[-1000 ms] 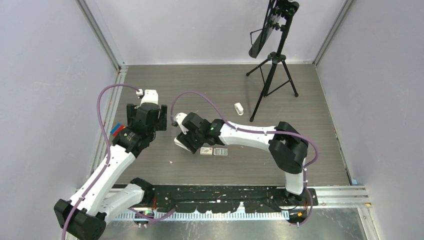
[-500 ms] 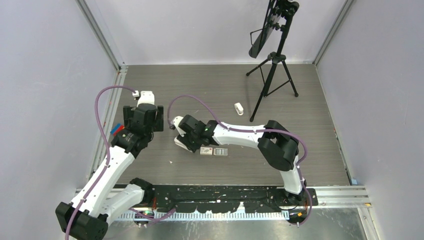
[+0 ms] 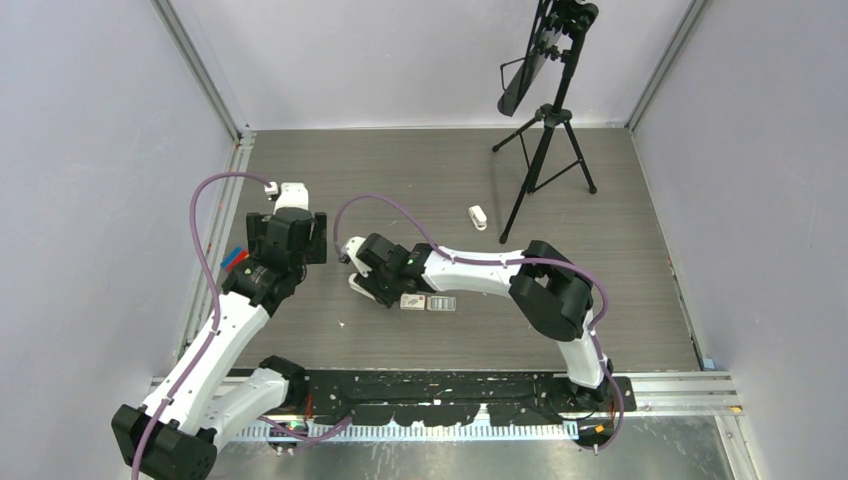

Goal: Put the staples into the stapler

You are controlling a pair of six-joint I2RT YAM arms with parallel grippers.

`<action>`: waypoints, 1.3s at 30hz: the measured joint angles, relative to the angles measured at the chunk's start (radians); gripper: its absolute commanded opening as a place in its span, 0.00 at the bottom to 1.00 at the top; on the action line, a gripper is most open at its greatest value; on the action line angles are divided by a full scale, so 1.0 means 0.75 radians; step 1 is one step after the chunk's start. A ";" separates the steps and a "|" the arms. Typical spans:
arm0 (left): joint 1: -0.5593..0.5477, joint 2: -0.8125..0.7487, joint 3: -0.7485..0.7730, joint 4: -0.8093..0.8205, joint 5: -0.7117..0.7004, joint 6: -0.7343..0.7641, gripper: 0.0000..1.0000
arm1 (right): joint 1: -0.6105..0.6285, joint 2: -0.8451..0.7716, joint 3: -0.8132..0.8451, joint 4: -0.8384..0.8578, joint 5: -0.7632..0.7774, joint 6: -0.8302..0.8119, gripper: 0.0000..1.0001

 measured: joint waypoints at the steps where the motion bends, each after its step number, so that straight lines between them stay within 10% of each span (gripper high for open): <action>1: 0.000 0.000 0.000 0.000 0.001 0.000 0.99 | 0.000 0.000 0.000 0.001 0.000 -0.002 0.07; 19: 0.007 -0.013 -0.009 0.003 0.020 0.004 0.99 | -0.040 -0.046 0.085 -0.115 0.097 -0.026 0.06; 39: 0.009 -0.026 -0.013 0.008 0.068 0.004 0.99 | -0.548 -0.178 0.011 -0.166 0.250 -0.060 0.06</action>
